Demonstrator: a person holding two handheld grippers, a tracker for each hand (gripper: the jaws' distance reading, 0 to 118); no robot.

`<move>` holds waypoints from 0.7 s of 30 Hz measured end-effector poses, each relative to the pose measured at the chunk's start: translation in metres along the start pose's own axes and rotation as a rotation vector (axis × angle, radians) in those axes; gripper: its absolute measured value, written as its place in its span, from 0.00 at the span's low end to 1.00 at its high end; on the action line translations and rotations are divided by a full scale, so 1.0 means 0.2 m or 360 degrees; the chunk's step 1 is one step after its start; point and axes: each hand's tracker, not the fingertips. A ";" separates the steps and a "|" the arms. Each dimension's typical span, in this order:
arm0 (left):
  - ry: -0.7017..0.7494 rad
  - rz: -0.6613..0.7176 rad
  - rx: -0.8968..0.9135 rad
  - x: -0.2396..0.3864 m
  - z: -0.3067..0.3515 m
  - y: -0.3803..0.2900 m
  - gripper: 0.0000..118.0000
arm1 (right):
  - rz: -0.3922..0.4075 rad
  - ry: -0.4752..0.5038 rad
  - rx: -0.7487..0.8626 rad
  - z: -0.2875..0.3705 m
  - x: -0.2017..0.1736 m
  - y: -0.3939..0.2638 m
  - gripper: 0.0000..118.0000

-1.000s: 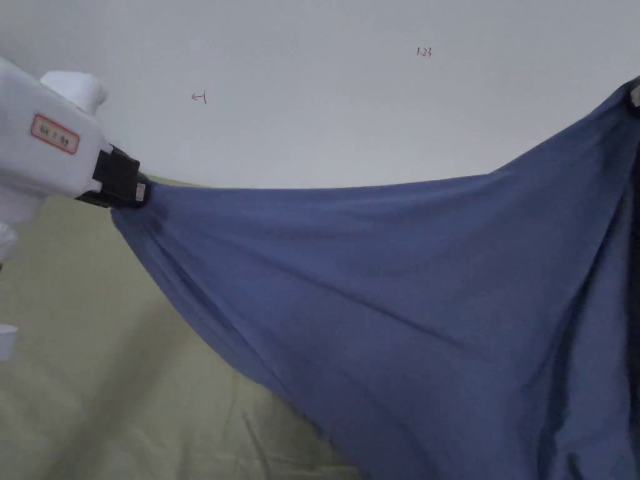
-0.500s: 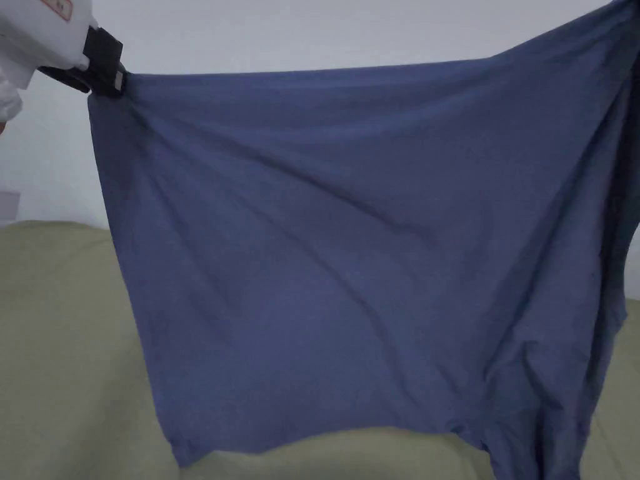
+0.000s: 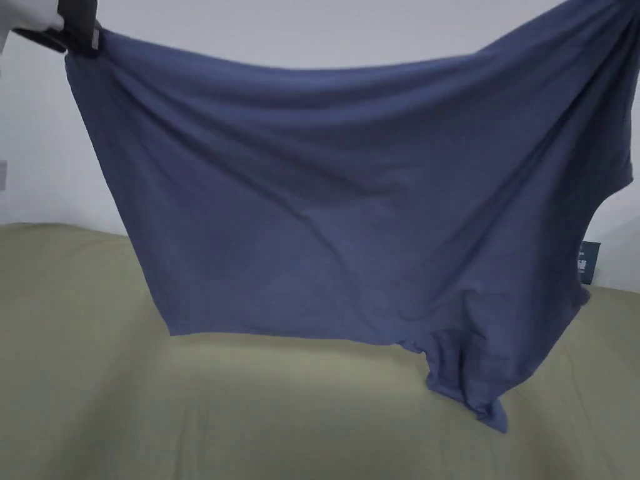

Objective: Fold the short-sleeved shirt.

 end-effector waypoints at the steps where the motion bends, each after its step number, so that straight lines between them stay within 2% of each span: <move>1: 0.0001 0.0001 -0.0010 0.00 0.01 -0.05 0.02 | -0.0005 0.0020 -0.0010 0.03 -0.01 -0.05 0.00; 3: -0.0004 -0.0005 -0.0029 -0.01 0.02 -0.16 0.02 | 0.0011 0.0040 -0.0021 0.09 -0.02 -0.14 0.00; 7: -0.0042 0.0024 -0.0079 -0.02 0.09 -0.39 0.02 | -0.0070 0.0097 -0.0048 0.23 -0.03 -0.33 0.00; 10: -0.0112 0.0058 -0.0165 -0.04 0.16 -0.56 0.02 | -0.0063 0.0102 -0.0083 0.35 -0.05 -0.47 0.00; 15: -0.0150 0.0088 -0.0222 -0.05 0.33 -0.84 0.02 | -0.0179 0.0137 -0.0149 0.59 -0.06 -0.71 0.00; 21: -0.0183 0.0080 -0.0262 -0.07 0.60 -1.09 0.02 | -0.0120 0.0220 -0.0223 0.91 -0.16 -0.88 0.00</move>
